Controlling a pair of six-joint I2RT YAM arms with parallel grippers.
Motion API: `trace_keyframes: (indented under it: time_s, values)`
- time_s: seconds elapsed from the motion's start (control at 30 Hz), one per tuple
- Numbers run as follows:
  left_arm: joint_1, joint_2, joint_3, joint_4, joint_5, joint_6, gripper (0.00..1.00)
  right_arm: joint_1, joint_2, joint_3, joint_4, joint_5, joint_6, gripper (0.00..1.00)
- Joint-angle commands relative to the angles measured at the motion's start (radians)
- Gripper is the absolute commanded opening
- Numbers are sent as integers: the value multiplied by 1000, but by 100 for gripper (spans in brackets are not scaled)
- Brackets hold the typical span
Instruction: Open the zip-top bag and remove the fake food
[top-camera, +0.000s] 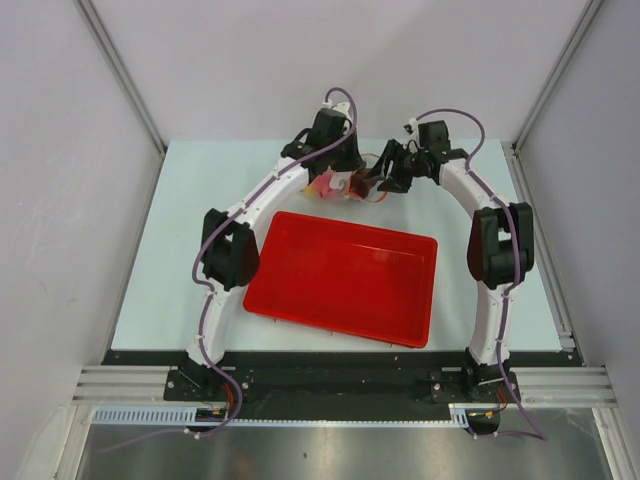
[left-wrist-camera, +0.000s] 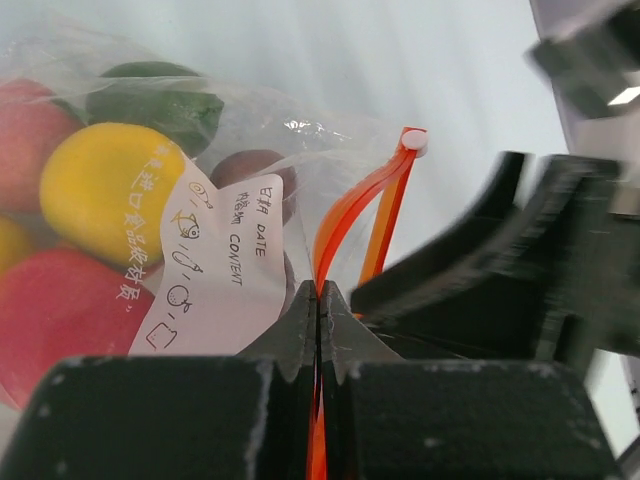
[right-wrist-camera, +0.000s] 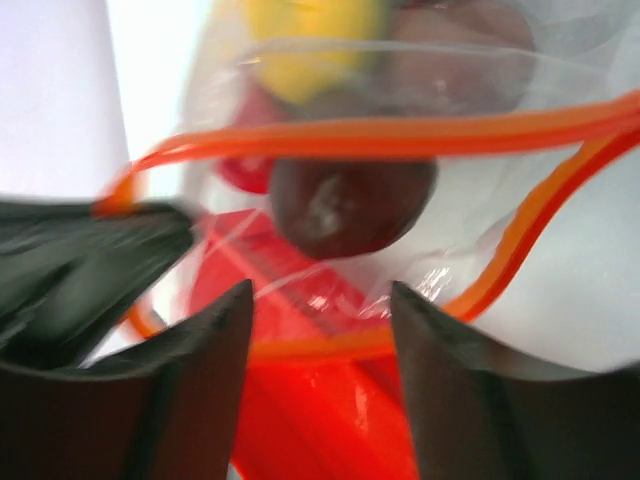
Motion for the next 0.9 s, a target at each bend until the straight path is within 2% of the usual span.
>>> trace_keyframes:
  time_s: [0.0,0.13,0.37,0.43,0.53,0.87]
  values:
    - [11,-53,13,34,61,-72,0,4,59,25,77,-37,8,66]
    - [13,-42,8,42,95,-120,0,7,91,34,128,-64,24,74]
    - [13,-17,5,74,162,-207,0,16,140,34,166,-97,67,79]
    - [13,-16,7,80,173,-215,0,23,146,29,169,-94,69,87]
    - [13,-16,5,82,182,-222,0,40,166,32,160,-77,61,95]
    - [10,-22,-32,94,215,-253,0,86,232,75,128,15,40,96]
